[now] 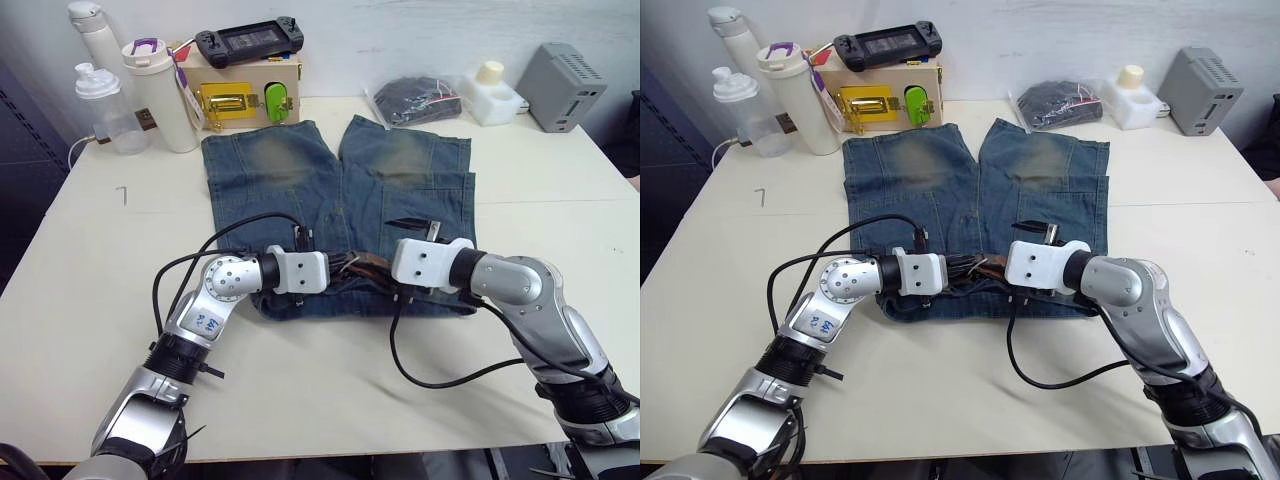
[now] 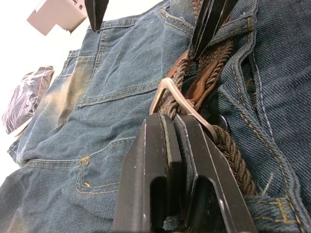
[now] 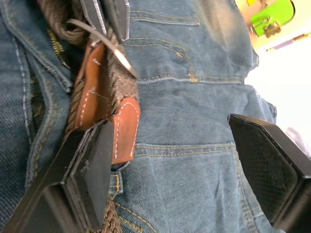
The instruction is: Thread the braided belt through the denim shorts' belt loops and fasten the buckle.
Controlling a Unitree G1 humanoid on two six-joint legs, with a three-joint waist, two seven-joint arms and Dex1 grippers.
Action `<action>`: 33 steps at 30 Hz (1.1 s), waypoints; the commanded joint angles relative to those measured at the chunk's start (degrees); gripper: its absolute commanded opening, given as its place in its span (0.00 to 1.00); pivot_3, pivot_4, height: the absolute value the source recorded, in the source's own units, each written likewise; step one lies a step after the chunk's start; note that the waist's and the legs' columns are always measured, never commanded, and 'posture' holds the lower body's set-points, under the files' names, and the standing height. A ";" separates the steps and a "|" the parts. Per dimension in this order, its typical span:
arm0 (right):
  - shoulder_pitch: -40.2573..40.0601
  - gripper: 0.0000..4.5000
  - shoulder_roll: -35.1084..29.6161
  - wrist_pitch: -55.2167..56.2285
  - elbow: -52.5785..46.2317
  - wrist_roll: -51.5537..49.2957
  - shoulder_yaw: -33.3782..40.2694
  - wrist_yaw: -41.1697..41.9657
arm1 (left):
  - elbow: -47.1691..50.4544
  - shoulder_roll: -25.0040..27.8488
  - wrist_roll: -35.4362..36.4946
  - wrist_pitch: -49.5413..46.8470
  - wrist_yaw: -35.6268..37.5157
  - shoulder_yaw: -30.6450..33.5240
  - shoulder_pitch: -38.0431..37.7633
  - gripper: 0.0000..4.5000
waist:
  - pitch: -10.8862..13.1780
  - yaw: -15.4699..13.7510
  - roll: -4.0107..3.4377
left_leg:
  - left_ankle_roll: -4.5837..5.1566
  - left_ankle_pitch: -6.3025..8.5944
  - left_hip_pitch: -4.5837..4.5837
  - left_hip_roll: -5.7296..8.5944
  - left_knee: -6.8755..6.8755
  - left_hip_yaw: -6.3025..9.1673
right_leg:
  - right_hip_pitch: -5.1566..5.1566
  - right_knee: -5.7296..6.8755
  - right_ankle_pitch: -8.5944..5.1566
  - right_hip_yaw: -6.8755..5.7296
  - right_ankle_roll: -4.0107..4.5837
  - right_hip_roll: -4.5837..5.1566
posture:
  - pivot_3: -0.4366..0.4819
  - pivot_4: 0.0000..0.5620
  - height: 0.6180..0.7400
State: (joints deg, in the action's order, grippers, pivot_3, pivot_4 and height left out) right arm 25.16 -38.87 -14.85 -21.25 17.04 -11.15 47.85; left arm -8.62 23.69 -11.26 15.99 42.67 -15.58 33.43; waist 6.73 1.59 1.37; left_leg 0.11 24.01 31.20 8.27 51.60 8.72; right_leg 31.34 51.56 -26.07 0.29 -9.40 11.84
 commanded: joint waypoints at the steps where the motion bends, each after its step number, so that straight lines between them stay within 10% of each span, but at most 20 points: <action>1: 0.46 0.90 -0.22 1.12 0.39 1.80 -0.71 -1.74 | 2.15 0.29 -0.07 0.19 0.89 -1.45 -0.60 0.00 | 0.00 0.02 0.00 | 0.00 0.00 0.00 0.00 0.00 0.00 | 0.00 0.01 0.00 0.00 0.00 0.00 | 0.48 0.27 0.22; 7: -0.64 0.52 0.12 0.14 -1.29 1.32 -1.35 -1.37 | 2.01 0.67 -0.04 -0.07 1.02 -1.51 -0.50 0.00 | 0.00 0.03 0.00 | 0.00 0.00 0.00 0.00 0.00 0.00 | 0.01 0.01 0.00 0.00 0.00 -0.01 | 0.48 0.27 0.22; 33: -4.03 0.52 -1.74 -3.23 -8.10 -2.00 0.54 -0.03 | 1.15 0.24 2.20 -1.61 1.74 -0.55 0.23 0.00 | 0.00 -0.05 0.00 | 0.01 0.01 0.02 0.00 0.02 0.01 | 0.00 -0.02 0.00 0.00 0.00 -0.01 | 0.48 0.27 0.22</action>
State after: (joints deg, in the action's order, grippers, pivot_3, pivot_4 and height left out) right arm 21.06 -40.36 -17.79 -26.61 15.40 -11.89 48.16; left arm -7.86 24.45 -10.35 15.59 43.82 -16.01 33.50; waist 6.73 1.54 1.37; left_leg 0.12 24.02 31.22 8.27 51.62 8.73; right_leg 31.34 51.55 -26.07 0.29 -9.41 11.83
